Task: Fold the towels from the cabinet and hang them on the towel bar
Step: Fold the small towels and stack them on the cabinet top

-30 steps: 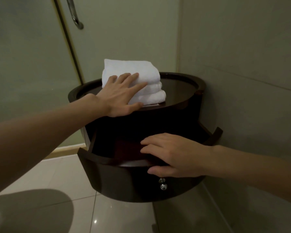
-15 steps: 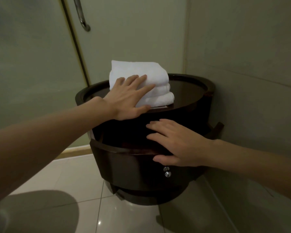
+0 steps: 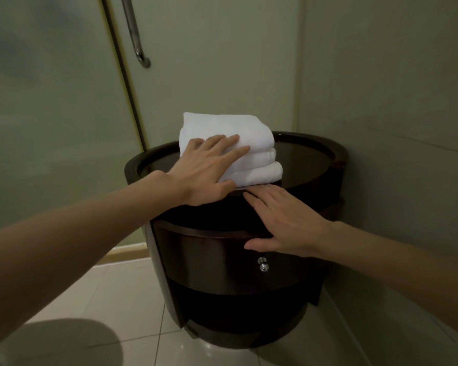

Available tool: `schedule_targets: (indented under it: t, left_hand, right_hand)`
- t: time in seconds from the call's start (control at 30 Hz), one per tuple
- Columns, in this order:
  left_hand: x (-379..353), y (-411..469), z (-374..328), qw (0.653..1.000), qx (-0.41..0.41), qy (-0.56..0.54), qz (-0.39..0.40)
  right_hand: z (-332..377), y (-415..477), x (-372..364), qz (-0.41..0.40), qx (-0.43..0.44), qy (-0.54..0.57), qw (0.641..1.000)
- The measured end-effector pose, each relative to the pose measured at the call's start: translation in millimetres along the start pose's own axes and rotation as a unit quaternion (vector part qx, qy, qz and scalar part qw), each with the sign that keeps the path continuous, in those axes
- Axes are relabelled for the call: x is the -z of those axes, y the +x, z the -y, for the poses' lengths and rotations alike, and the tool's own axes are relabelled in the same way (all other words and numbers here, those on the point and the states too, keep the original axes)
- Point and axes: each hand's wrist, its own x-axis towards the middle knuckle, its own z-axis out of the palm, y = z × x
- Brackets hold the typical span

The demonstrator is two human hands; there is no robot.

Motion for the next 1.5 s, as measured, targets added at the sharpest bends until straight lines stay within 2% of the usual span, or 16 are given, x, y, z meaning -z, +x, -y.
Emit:
schedule_targets:
  t: [0.43,1.07,1.3,1.5]
  left_hand:
    - [0,-1,3,0.998,0.007,-0.059,-0.023]
    - [-2,-6,2,0.999,0.006,-0.050,-0.021]
    - [-5,-6,5,0.998,-0.005,-0.047,-0.032]
    - [-9,-3,10,0.999,-0.021,-0.024,-0.030]
  right_hand:
    - [-6,16,-13,-0.097,-0.006,0.011,0.995]
    - [9,37,-32,-0.221,-0.087,0.020,0.971]
    - [12,39,-36,-0.230,-0.092,0.017,0.969]
    - [11,35,-27,-0.195,-0.081,0.012,0.977]
